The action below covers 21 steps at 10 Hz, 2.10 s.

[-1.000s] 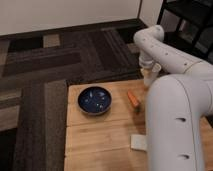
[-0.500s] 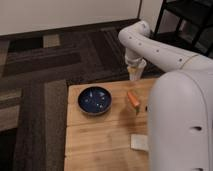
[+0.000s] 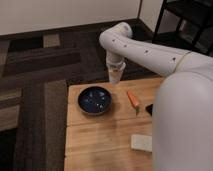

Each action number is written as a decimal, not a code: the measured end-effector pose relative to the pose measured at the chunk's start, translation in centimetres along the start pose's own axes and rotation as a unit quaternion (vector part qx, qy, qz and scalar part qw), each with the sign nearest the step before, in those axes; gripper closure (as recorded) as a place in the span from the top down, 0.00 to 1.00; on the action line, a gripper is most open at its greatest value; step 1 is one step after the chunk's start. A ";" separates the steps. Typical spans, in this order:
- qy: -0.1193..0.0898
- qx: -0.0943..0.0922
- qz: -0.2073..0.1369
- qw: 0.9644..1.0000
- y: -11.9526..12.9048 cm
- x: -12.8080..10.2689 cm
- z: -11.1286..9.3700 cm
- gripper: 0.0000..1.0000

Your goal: Place the ceramic cup in the ceramic bowl

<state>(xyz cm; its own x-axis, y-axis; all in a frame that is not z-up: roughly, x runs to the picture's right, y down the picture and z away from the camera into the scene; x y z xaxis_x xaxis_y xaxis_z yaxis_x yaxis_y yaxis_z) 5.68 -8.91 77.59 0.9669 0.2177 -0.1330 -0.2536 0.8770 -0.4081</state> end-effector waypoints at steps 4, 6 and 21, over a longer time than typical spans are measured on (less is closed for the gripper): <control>-0.001 0.000 -0.001 1.000 0.0 -0.1 0.0 0.00; -0.001 0.000 -0.001 1.000 0.0 -0.2 0.0 0.00; -0.060 -0.027 -0.151 0.986 11.3 -12.5 -0.3 0.00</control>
<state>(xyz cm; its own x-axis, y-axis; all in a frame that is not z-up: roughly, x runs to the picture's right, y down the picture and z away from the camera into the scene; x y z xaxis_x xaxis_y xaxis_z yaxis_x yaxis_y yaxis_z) -9.27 -1.82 74.37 0.9941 0.0016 0.1089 0.0490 0.8860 -0.4610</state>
